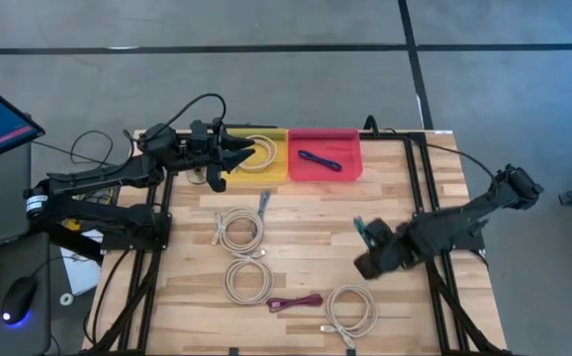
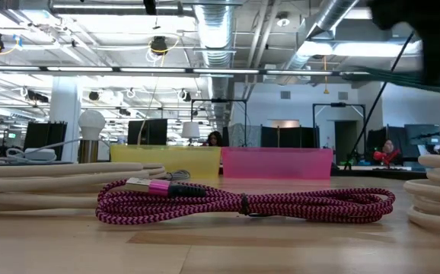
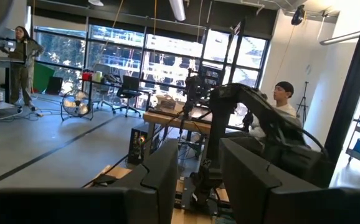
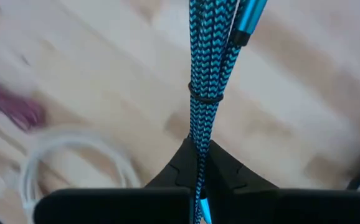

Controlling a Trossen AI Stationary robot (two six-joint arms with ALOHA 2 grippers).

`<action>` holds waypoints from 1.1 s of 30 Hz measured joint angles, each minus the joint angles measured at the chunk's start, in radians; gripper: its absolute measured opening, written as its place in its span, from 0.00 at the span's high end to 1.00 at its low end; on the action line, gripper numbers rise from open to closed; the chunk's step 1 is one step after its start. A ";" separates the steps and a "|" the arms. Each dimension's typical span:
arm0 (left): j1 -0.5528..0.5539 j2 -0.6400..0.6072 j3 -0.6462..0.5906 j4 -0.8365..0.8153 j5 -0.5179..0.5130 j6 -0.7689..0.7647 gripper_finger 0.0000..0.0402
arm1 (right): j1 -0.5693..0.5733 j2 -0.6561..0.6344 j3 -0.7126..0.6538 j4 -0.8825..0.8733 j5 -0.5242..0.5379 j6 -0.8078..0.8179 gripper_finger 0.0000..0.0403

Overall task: Pick & Place USB Port
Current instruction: Put the small black and light blue charger cable into the red bin

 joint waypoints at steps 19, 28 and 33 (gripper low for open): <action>0.000 0.000 0.000 0.000 0.000 -0.008 0.71 | -0.678 -0.050 0.056 0.255 0.014 -0.768 1.00; 0.000 0.000 0.000 -0.003 0.000 -0.008 0.71 | -0.856 0.081 0.057 0.357 -0.045 -0.971 1.00; 0.000 0.000 0.000 -0.003 0.000 -0.008 0.71 | -0.914 0.171 0.056 0.396 -0.050 -1.052 1.00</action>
